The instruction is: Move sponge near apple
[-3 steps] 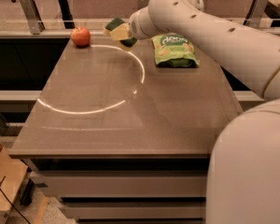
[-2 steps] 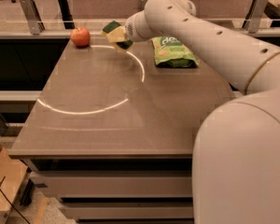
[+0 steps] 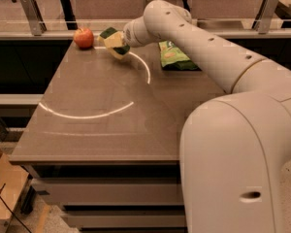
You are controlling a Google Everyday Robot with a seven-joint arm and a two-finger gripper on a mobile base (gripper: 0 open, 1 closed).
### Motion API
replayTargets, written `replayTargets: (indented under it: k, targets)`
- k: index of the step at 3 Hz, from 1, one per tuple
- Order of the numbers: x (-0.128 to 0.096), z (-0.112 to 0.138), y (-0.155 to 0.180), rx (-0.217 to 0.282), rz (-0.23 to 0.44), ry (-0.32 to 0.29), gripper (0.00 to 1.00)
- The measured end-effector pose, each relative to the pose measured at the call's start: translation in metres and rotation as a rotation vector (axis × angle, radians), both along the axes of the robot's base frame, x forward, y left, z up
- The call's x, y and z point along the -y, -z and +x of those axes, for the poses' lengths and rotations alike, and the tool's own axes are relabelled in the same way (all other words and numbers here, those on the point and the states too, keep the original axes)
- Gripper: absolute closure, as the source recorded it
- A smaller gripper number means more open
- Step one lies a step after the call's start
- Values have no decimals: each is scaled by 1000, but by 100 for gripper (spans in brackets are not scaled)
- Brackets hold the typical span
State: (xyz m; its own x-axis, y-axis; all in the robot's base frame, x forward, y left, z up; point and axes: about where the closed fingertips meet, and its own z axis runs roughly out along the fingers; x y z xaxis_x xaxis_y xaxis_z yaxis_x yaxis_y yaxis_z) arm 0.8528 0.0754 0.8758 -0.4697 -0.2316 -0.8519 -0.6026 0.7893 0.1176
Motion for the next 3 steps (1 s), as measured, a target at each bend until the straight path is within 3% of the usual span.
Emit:
replayTargets:
  k: [3]
  targets:
    - [-43,13,15,-46,43,-72,13]
